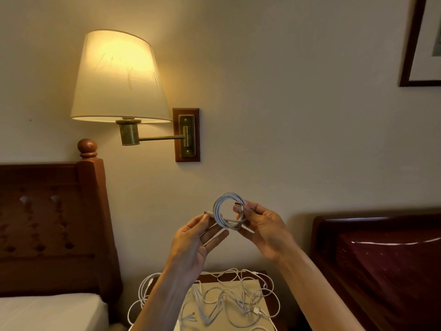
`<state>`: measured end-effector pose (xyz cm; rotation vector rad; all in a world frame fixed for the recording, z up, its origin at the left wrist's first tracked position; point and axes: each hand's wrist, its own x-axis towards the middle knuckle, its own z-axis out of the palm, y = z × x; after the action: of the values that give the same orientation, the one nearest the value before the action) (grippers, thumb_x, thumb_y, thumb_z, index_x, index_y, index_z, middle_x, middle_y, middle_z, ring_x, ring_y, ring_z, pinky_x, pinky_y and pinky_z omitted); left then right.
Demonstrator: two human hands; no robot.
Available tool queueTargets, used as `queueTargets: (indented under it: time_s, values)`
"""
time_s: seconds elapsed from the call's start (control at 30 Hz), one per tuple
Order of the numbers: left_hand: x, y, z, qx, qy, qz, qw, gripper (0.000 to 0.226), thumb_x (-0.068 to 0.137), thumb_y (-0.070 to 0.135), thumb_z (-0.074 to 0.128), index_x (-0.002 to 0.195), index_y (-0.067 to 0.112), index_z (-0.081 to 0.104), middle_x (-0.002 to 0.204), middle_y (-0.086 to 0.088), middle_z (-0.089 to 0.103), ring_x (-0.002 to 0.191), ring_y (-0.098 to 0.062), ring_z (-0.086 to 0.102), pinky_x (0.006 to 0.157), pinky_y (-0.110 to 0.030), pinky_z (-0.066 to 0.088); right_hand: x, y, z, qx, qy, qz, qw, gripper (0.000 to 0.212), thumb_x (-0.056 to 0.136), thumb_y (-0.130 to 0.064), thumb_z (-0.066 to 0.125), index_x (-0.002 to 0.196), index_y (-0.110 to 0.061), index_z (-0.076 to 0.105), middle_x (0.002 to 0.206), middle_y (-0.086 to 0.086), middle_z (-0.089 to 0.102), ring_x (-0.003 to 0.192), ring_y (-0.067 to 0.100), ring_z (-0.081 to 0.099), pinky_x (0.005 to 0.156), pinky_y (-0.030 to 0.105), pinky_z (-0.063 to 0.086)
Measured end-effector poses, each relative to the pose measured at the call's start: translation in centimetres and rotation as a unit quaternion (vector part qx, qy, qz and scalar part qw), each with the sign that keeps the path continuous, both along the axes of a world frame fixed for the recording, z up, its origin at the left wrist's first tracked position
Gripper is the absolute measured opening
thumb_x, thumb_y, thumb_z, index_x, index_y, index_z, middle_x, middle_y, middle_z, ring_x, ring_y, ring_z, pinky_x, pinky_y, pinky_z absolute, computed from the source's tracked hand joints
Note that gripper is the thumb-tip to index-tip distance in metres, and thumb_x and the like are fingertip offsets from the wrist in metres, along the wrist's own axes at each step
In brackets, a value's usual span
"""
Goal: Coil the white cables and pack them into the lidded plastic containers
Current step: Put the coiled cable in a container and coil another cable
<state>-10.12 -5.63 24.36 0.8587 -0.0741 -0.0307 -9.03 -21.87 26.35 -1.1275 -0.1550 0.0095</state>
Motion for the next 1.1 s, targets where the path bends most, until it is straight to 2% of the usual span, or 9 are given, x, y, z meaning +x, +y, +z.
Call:
queueTargets:
  time_s: [0.13, 0.23, 0.47, 0.6, 0.7, 0.77, 0.87, 0.97, 1.1]
  values:
    - [0.3, -0.1, -0.1, 0.027, -0.011, 0.025, 0.999, 0.016, 0.096, 0.009, 0.051, 0.098, 0.001, 0.065, 0.100, -0.022, 0.071, 0.091, -0.033, 0.071, 0.078, -0.045, 0.059, 0.0, 0.2, -0.2, 0.003, -0.003, -0.021, 1.000, 0.019, 0.096, -0.008, 0.053, 0.108, -0.006, 0.067, 0.093, 0.007, 0.076, 0.096, 0.024, 0.067, 0.080, 0.035, 0.055]
    - [-0.4, -0.4, -0.1, 0.095, -0.044, 0.022, 0.994, 0.025, 0.094, 0.019, 0.058, 0.109, 0.001, 0.064, 0.105, -0.020, 0.071, 0.097, -0.034, 0.070, 0.086, -0.047, 0.057, 0.1, 0.1, -0.8, -0.032, -0.013, -0.056, 0.998, 0.018, 0.096, -0.010, 0.055, 0.109, -0.009, 0.068, 0.095, 0.005, 0.076, 0.099, 0.023, 0.068, 0.073, 0.029, 0.056]
    - [-0.5, -0.8, -0.6, 0.131, -0.054, 0.087, 0.986, 0.036, 0.076, 0.006, 0.075, 0.111, 0.004, 0.064, 0.096, -0.017, 0.074, 0.087, -0.031, 0.072, 0.066, -0.032, 0.061, -0.3, -0.9, -2.4, -0.095, -0.064, -0.048, 0.992, 0.028, 0.086, -0.013, 0.065, 0.114, -0.012, 0.069, 0.101, 0.006, 0.076, 0.096, 0.022, 0.072, 0.077, 0.027, 0.059]
    - [-0.8, -1.4, -2.2, 0.161, -0.055, 0.055, 0.984, 0.047, 0.071, 0.015, 0.075, 0.115, 0.009, 0.063, 0.099, -0.014, 0.074, 0.092, -0.027, 0.072, 0.077, -0.036, 0.061, -0.4, -1.5, -4.0, -0.139, -0.061, -0.098, 0.984, 0.029, 0.084, -0.005, 0.069, 0.113, -0.010, 0.070, 0.097, 0.005, 0.077, 0.089, 0.020, 0.073, 0.076, 0.028, 0.059]
    - [-1.1, -2.1, -5.2, 0.193, -0.026, 0.020, 0.981, 0.039, 0.082, 0.014, 0.071, 0.119, 0.011, 0.061, 0.101, -0.010, 0.075, 0.094, -0.024, 0.071, 0.088, -0.041, 0.056, -0.9, -2.2, -6.9, -0.179, -0.044, -0.114, 0.976, 0.025, 0.084, -0.002, 0.069, 0.108, -0.011, 0.072, 0.091, 0.006, 0.077, 0.082, 0.020, 0.073, 0.074, 0.029, 0.060]
    - [-1.8, -2.4, -8.6, 0.226, 0.002, 0.028, 0.974, 0.036, 0.084, 0.019, 0.071, 0.119, 0.013, 0.062, 0.102, -0.007, 0.074, 0.094, -0.022, 0.072, 0.086, -0.041, 0.057, -1.7, -3.2, -9.8, -0.214, -0.028, -0.128, 0.968, 0.023, 0.083, 0.000, 0.071, 0.105, -0.009, 0.073, 0.087, 0.005, 0.077, 0.079, 0.017, 0.073, 0.070, 0.026, 0.059]
    - [-3.5, -2.6, -15.8, 0.411, -0.036, 0.112, 0.904, 0.029, 0.087, 0.027, 0.070, 0.114, 0.017, 0.068, 0.096, 0.006, 0.074, 0.088, -0.008, 0.070, 0.080, -0.036, 0.059, -3.7, -5.5, -14.9, -0.304, 0.006, -0.169, 0.937, 0.024, 0.081, 0.000, 0.075, 0.104, -0.008, 0.075, 0.085, -0.002, 0.076, 0.073, 0.002, 0.070, 0.067, 0.016, 0.054]
    - [-7.0, -3.3, -22.7, 0.551, -0.069, 0.093, 0.827, 0.017, 0.088, 0.021, 0.069, 0.105, 0.020, 0.073, 0.093, 0.014, 0.072, 0.088, 0.005, 0.065, 0.073, -0.018, 0.056, -6.3, -8.0, -20.2, -0.429, 0.043, -0.176, 0.885, 0.022, 0.081, -0.008, 0.077, 0.102, -0.015, 0.077, 0.083, -0.010, 0.074, 0.068, -0.012, 0.064, 0.065, 0.004, 0.046]
    - [-10.6, -4.1, -28.6, 0.636, -0.089, 0.026, 0.766, 0.015, 0.088, 0.029, 0.064, 0.099, 0.026, 0.074, 0.098, 0.016, 0.072, 0.091, -0.003, 0.066, 0.080, -0.026, 0.054, -9.4, -9.8, -25.9, -0.533, 0.106, -0.118, 0.831, 0.022, 0.081, -0.010, 0.075, 0.102, -0.017, 0.077, 0.086, -0.009, 0.074, 0.072, -0.009, 0.061, 0.067, 0.002, 0.044]
